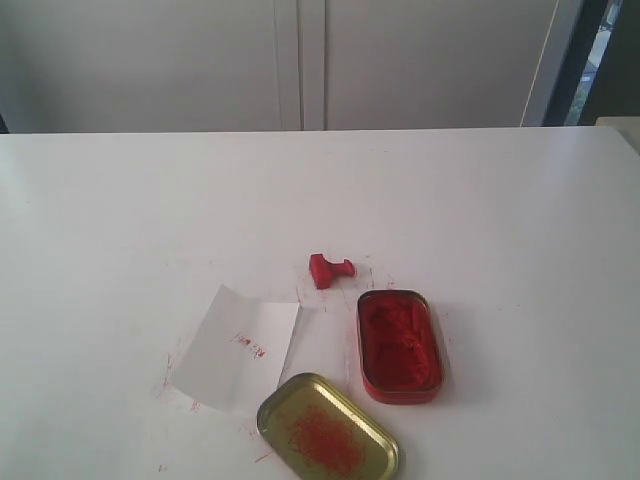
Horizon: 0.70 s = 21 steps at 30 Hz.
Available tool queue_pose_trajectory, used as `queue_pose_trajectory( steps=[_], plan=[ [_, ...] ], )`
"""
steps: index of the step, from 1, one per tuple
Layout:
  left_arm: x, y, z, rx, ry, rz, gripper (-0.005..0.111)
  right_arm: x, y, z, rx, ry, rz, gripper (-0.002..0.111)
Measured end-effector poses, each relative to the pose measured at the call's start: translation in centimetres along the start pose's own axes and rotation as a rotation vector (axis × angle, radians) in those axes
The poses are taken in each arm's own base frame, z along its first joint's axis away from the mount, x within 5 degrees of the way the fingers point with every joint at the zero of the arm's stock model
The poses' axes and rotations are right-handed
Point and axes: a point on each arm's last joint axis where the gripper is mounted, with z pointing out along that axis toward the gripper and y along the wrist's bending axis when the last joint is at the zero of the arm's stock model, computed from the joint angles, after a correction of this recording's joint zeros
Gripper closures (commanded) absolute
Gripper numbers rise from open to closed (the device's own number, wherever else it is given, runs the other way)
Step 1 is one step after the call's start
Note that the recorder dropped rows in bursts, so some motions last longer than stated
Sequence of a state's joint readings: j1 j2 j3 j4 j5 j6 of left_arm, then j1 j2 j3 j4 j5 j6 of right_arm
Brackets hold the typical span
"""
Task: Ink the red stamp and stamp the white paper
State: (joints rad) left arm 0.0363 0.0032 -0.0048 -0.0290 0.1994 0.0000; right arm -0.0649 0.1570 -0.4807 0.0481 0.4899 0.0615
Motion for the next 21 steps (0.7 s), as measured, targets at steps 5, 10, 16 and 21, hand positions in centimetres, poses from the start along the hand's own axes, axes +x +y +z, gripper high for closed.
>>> queue_pose_trajectory(
  steps=[5,10,16,21],
  plan=[
    [0.0,0.0,0.0,0.000,0.000,0.000,0.107,0.0,0.0,0.0,0.004,0.000,-0.081,0.108],
    [0.0,0.0,0.0,0.000,0.000,0.000,0.107,0.1,-0.1,0.0,0.005,0.002,-0.098,0.108],
    [0.0,0.0,0.0,0.000,0.000,0.000,0.107,1.7,-0.2,0.1,0.006,0.007,-0.099,0.108],
    [0.0,0.0,0.0,0.000,0.000,0.000,0.107,4.6,-0.5,0.4,0.008,0.050,-0.098,0.108]
  ],
)
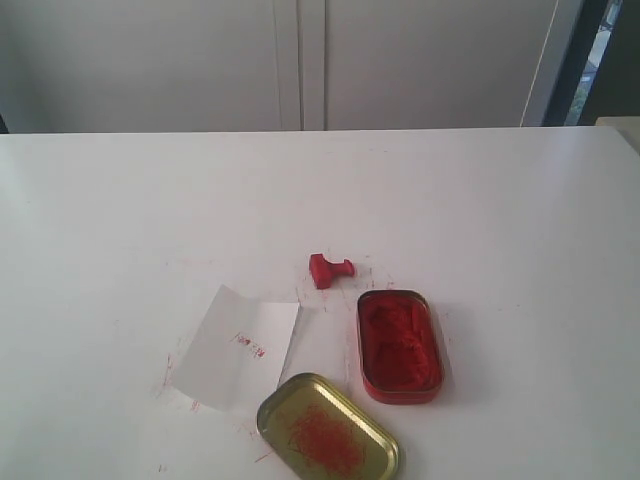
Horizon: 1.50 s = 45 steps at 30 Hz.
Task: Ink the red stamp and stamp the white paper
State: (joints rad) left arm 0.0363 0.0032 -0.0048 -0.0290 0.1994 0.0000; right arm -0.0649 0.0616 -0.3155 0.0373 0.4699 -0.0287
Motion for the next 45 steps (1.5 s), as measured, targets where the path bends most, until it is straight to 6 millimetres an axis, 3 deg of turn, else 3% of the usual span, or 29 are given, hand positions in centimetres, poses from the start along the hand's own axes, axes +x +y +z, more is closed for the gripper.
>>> queue_pose_trajectory(
  steps=[9,22,45],
  plan=[
    [0.0,0.0,0.0,0.000,0.000,0.000,0.107,4.6,-0.1,1.2,0.003,0.071,-0.012,0.108],
    [0.0,0.0,0.0,0.000,0.000,0.000,0.107,8.6,-0.2,2.5,0.007,0.142,-0.021,0.108],
    [0.0,0.0,0.0,0.000,0.000,0.000,0.107,8.7,-0.2,2.5,0.007,0.147,-0.023,0.108]
  ],
)
